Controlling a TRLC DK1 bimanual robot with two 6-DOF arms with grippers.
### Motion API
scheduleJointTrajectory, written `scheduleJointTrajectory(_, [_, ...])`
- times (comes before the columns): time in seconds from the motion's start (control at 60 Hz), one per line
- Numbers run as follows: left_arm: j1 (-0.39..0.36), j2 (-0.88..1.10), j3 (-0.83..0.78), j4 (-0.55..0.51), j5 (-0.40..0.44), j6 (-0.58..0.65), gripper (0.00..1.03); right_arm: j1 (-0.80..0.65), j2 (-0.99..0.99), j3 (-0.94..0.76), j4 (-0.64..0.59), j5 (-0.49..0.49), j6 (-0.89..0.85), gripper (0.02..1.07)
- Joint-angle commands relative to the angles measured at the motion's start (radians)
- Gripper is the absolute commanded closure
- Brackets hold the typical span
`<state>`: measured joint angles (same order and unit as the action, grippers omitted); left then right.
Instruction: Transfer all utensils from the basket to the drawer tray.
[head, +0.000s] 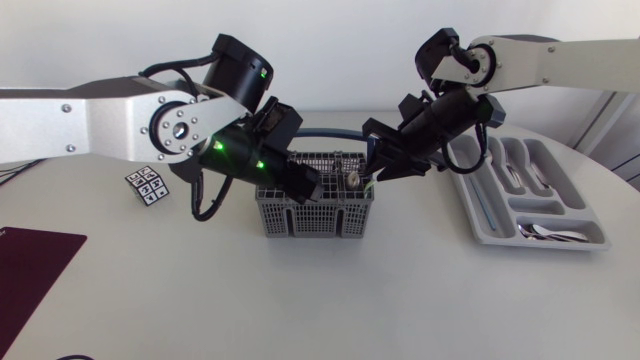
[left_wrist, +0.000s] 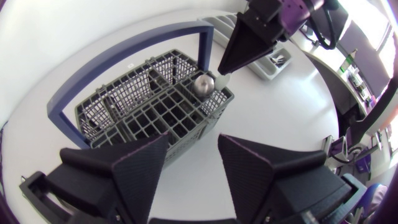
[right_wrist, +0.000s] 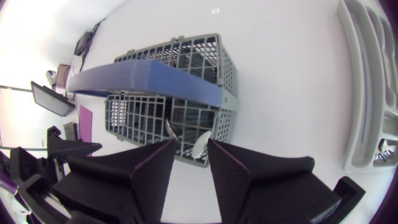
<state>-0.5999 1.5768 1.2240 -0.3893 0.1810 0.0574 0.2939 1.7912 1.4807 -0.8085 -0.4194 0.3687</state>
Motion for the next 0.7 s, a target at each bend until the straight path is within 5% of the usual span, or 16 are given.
scheduleJointTrajectory(0.0, [0.009,-0.012,-0.032,0.009,-0.002,0.019,0.46,0.025,0.017,0.023,-0.015,0.031,0.070,0.65])
scheduleJointTrajectory(0.417, [0.014,-0.014,-0.049,0.015,-0.002,0.021,0.46,0.040,0.053,0.029,-0.034,0.082,0.130,0.66])
scheduleJointTrajectory(0.567, [0.014,-0.014,-0.052,0.017,-0.002,0.021,0.46,0.051,0.060,0.033,-0.032,0.116,0.113,0.79])
scheduleJointTrajectory(0.683, [0.014,-0.014,-0.057,0.021,-0.002,0.021,0.46,0.063,0.057,0.035,-0.032,0.137,0.108,0.80])
